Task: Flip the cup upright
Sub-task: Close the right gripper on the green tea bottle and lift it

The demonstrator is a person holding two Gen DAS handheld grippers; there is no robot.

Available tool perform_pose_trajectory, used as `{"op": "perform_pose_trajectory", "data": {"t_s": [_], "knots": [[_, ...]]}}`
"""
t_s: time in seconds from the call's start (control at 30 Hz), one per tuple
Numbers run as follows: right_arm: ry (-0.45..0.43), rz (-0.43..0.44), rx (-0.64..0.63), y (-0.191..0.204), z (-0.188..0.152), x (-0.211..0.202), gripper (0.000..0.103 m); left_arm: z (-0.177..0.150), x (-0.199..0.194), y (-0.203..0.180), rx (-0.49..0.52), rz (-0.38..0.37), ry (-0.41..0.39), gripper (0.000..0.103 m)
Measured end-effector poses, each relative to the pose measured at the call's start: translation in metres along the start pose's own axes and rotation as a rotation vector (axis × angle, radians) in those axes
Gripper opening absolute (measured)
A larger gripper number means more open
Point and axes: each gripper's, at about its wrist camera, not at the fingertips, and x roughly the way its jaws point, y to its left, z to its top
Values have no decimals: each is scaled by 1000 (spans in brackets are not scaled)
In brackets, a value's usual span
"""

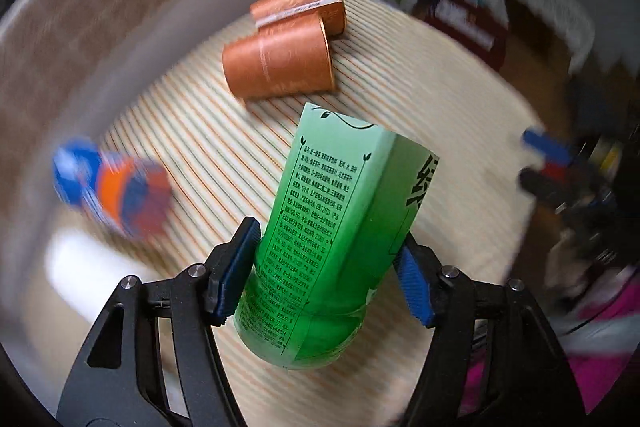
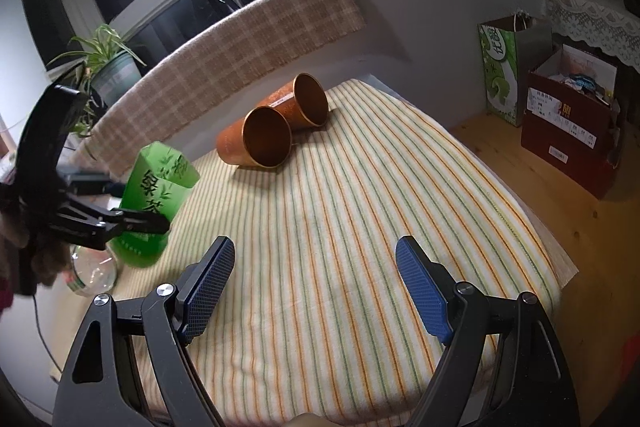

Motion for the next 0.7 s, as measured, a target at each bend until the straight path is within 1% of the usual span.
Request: {"op": "perform_pose_trajectory", "data": {"t_s": [0.1, 0.13, 0.17, 0.23, 0.33, 0.47, 0.53, 0.57, 0.6, 0.7], "knots": [[1, 3, -7, 3, 0, -2, 83, -12, 6, 16, -167, -71, -36, 68], [4, 6, -10, 5, -1, -2, 83, -15, 8, 22, -216, -87, -48, 68], [7, 7, -14, 6, -1, -2, 83, -18, 9, 28, -263, -85, -63, 68], [11, 12, -25, 11, -3, -3, 83, -23, 9, 31, -321, -86, -79, 68], [10, 14, -51, 20, -5, -7, 83, -31, 14, 44, -404, -108, -93, 68], [7, 18, -66, 30, -7, -12, 83, -36, 21, 52, -426, -90, -97, 69], [10, 23, -70, 33, -8, -13, 83, -38, 18, 56, -432, -90, -102, 72], [13, 26, -72, 36, -9, -13, 83, -40, 19, 57, -436, -97, -102, 76], [16, 29, -74, 38, -10, -12, 83, -42, 17, 59, -438, -100, -106, 77], [37, 57, -67, 44, -10, -11, 83, -49, 6, 60, -419, -62, -142, 77]]}}
